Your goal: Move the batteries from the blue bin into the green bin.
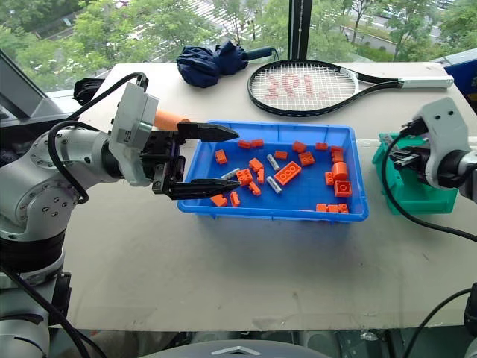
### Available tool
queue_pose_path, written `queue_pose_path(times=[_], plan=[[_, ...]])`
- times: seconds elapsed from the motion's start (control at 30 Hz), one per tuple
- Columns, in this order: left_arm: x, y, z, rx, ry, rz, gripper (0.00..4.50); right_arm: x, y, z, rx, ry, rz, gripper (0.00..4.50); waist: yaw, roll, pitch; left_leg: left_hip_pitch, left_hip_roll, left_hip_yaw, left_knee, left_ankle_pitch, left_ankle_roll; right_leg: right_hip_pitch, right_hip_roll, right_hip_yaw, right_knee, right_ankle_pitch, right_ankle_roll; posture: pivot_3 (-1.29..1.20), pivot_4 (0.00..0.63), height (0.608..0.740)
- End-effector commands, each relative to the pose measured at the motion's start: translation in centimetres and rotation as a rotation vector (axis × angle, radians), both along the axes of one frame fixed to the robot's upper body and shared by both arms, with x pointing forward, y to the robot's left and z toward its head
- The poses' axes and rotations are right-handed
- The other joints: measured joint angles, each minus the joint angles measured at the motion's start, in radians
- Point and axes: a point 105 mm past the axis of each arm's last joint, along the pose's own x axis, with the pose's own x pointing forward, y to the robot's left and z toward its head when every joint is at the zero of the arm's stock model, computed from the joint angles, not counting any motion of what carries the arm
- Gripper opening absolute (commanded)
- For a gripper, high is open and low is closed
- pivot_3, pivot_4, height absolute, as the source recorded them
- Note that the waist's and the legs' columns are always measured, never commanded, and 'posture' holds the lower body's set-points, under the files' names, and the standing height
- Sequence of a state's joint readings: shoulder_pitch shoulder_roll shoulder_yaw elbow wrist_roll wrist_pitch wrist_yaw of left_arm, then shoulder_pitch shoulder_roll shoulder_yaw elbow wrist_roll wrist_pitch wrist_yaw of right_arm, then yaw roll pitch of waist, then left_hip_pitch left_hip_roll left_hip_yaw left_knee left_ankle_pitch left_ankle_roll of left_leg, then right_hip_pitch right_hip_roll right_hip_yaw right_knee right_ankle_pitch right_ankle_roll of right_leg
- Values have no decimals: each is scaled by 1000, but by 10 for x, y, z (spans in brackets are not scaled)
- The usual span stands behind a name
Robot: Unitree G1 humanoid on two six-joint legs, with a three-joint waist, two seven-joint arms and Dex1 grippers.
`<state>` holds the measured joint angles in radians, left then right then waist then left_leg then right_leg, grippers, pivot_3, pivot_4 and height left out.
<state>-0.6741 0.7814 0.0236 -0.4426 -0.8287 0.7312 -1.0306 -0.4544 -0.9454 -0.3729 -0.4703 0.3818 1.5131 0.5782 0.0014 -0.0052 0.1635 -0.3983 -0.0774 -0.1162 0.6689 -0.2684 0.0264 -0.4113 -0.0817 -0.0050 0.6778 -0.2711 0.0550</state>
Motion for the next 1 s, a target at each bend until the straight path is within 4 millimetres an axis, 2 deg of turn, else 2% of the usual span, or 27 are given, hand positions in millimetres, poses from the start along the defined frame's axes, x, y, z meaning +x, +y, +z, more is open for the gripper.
queue_pose_path(times=[0.03,0.13,0.2,0.23,0.33,0.4,0.47,0.57,0.67,0.77,0.93,1.0], plan=[[-2,-6,10,-16,-39,-46,4500,-2,-23,12,-24,-71,-75,30,-6,0,0,0,0,1,0,0,0,0,0,0,0,0,0,0,150,740],[0,-7,11,-12,-46,-58,4500,2,-36,4,-58,-66,-93,30,-14,0,0,1,0,1,0,0,0,0,0,1,1,0,0,0,150,740],[1,-7,11,-13,-46,-55,4500,4,-43,3,-93,-70,-100,938,-14,0,0,1,1,2,0,0,0,0,1,1,1,0,0,0,150,740],[3,-6,10,-8,-49,-47,4500,5,-43,3,-96,-70,-89,1254,-14,0,0,1,1,2,0,0,0,0,1,2,1,0,0,0,150,740],[5,-1,7,-5,-46,-16,4500,11,-37,12,-99,-114,-58,2591,-16,0,0,1,1,2,0,0,0,0,1,2,1,0,0,0,150,740],[6,5,4,-9,-37,16,4500,16,-22,20,-96,-149,7,3492,-17,0,0,2,1,2,0,0,0,0,1,2,1,0,0,0,150,740],[12,17,-3,-1,-27,79,4500,20,6,20,-61,-144,118,4310,-20,1,0,2,2,2,0,0,0,0,2,3,1,0,0,0,150,740],[20,39,-18,52,-18,174,4500,24,49,19,-23,-138,276,4310,-22,1,0,2,4,2,-1,0,0,-1,3,3,0,0,0,0,150,740],[24,65,-34,129,12,265,4500,28,100,17,57,-132,441,4310,-23,1,0,2,4,2,-1,0,0,-1,3,3,0,0,0,0,150,740],[24,92,-49,214,32,345,4500,30,157,2,97,-90,628,4310,-19,0,0,1,4,2,-1,0,0,-1,3,2,0,0,0,0,150,740],[19,108,-54,253,41,386,4500,28,205,-24,117,-22,786,4310,-3,0,1,-1,2,-1,0,0,0,-2,1,0,-2,0,0,0,150,740],[16,109,-55,255,44,390,4500,27,216,-31,119,-5,834,4310,-7,0,0,-1,1,-1,0,0,0,-2,0,1,-1,0,0,0,150,740]])
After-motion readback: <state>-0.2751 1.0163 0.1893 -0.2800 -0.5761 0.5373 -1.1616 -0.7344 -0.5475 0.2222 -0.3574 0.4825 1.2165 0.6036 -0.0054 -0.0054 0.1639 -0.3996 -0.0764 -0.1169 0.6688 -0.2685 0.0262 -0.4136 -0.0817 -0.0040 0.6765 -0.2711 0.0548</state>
